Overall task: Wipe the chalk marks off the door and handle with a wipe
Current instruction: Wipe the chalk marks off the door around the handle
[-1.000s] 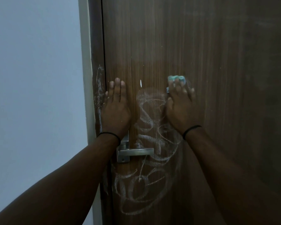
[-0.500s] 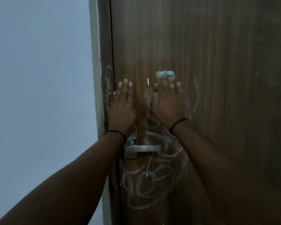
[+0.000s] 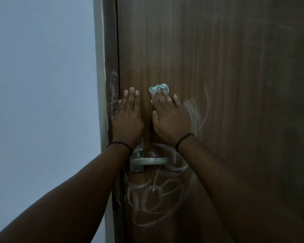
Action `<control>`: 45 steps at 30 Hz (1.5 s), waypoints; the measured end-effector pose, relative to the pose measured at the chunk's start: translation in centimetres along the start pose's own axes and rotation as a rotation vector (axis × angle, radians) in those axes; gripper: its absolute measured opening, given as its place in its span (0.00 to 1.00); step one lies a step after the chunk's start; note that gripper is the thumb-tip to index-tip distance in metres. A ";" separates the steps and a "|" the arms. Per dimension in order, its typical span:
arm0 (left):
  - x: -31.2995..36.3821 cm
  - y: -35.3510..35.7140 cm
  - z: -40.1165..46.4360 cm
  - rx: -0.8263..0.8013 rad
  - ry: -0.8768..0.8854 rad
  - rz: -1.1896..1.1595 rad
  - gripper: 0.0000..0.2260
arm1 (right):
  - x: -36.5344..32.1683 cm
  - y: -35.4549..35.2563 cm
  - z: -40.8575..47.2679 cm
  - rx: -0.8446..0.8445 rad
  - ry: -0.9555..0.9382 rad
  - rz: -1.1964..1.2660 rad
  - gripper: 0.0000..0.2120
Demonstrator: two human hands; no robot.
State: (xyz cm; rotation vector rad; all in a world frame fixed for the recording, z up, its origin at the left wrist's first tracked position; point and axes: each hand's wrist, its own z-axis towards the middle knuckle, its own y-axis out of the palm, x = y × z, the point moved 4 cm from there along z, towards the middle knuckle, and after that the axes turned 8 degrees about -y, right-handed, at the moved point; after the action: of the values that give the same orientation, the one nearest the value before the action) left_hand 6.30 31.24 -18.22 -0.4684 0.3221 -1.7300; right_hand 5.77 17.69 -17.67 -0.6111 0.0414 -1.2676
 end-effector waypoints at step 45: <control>1.1 0.6 -1.6 -0.020 -0.034 0.029 0.28 | 4.5 -0.2 -5.5 -0.005 0.154 0.062 0.27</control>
State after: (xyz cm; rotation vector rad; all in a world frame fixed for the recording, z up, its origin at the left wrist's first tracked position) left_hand 5.82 29.98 -19.76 -0.5047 0.3214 -1.6901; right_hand 5.07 11.39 -20.91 -0.5112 0.1901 -1.2525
